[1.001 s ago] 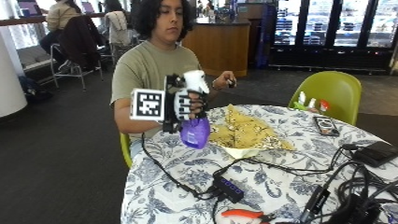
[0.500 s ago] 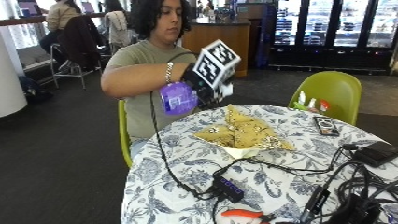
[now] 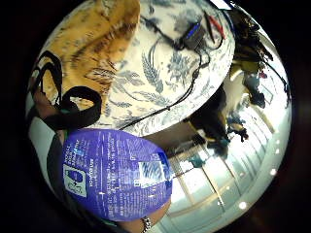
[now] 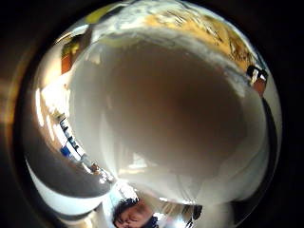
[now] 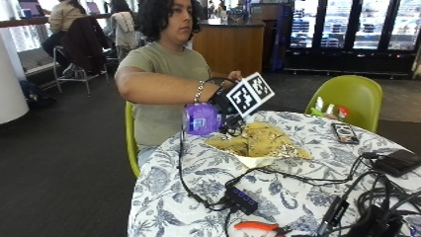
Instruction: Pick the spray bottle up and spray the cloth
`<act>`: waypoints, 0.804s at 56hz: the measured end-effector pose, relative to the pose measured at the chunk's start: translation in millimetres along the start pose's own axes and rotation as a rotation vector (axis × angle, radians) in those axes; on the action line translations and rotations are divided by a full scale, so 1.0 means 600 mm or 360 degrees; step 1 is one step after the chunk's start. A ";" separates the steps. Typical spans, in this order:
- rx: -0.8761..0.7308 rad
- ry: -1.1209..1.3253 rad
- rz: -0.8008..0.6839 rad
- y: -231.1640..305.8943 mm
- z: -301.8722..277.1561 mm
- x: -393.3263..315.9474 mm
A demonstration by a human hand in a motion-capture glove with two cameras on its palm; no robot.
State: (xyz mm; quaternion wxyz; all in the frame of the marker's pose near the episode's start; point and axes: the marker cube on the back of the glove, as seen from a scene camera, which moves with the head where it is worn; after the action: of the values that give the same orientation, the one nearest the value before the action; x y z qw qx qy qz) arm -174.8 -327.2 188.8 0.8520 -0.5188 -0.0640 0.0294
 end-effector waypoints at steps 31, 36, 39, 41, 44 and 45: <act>0.1205 -0.1181 -0.0945 0.045 -0.247 -0.243; 0.1422 -0.1561 -0.1258 0.022 -0.249 -0.321; 0.1511 -0.1698 -0.1364 -0.010 -0.240 -0.350; 0.1552 -0.1745 -0.1410 -0.036 -0.226 -0.371; 0.1559 -0.1774 -0.1453 -0.069 -0.197 -0.403; 0.1561 -0.1780 -0.1457 -0.079 -0.190 -0.412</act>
State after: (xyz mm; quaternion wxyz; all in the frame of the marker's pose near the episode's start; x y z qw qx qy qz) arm -404.2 -478.2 159.8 0.7509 0.0736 -0.6551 -0.0412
